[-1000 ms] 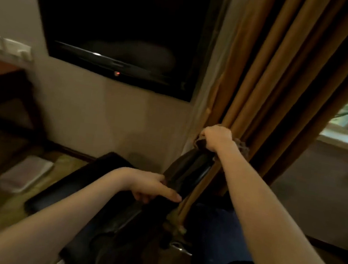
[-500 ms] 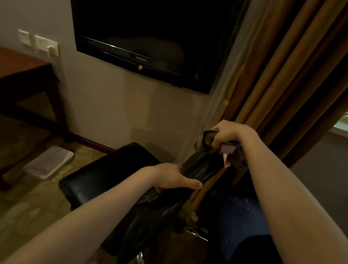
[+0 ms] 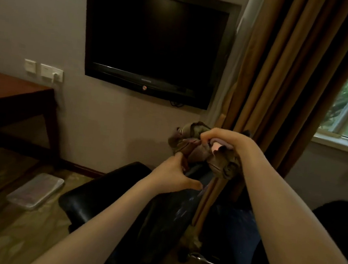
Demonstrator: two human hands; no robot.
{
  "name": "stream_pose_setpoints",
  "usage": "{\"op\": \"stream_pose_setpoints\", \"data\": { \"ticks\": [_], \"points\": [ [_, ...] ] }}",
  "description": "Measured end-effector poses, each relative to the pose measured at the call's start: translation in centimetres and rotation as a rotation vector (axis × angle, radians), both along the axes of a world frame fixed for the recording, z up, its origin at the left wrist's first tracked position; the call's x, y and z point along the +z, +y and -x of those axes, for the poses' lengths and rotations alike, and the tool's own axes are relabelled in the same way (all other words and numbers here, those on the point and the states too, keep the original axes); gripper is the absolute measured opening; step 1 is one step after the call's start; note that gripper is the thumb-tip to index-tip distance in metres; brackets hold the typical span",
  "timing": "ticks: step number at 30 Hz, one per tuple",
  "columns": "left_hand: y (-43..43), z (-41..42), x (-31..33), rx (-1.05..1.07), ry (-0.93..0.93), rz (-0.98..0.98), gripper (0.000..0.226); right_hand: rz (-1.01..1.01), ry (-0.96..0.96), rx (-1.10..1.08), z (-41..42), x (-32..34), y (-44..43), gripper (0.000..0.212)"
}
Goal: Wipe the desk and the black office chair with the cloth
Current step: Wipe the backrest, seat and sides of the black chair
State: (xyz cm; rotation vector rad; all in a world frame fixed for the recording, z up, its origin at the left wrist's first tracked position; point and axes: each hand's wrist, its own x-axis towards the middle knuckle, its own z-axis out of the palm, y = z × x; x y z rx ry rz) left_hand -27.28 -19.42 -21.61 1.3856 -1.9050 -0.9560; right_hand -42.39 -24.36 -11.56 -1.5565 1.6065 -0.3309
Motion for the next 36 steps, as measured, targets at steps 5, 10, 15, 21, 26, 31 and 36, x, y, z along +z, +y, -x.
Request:
{"op": "stream_pose_setpoints", "data": {
  "ticks": [5, 10, 15, 21, 26, 31, 36],
  "points": [
    [3.8, -1.9, -2.9, 0.238, 0.224, 0.008, 0.045, 0.265, -0.155, -0.138, -3.2, -1.3, 5.1, 0.024],
    [6.8, -3.7, -2.7, 0.352, 0.297, 0.069, 0.035, 0.346, -0.497, -0.120, -5.7, -2.8, 9.6, 0.026],
    [8.7, -4.8, -1.8, 0.374, 0.207, 0.210, 0.028, 0.419, -0.964, -0.283, -5.6, -4.3, 12.1, 0.015],
    [8.9, -4.1, -1.6, 0.315, 0.160, 0.259, 0.039, 0.901, -0.807, -0.616, -1.8, -5.1, 11.0, 0.039],
    [8.2, -3.0, -3.3, 0.270, 0.222, 0.202, 0.044, 0.964, -0.365, -0.507, -1.6, -9.0, 10.1, 0.046],
    [8.1, -2.7, -3.9, 0.272, 0.419, 0.077, 0.054, 1.083, -0.253, -0.491, -4.2, -11.8, 11.2, 0.046],
    [8.0, -3.3, -4.2, 0.330, 0.556, 0.064, 0.040, 1.244, -0.195, -0.348, -6.8, -13.7, 12.1, 0.040]
  ]
}}
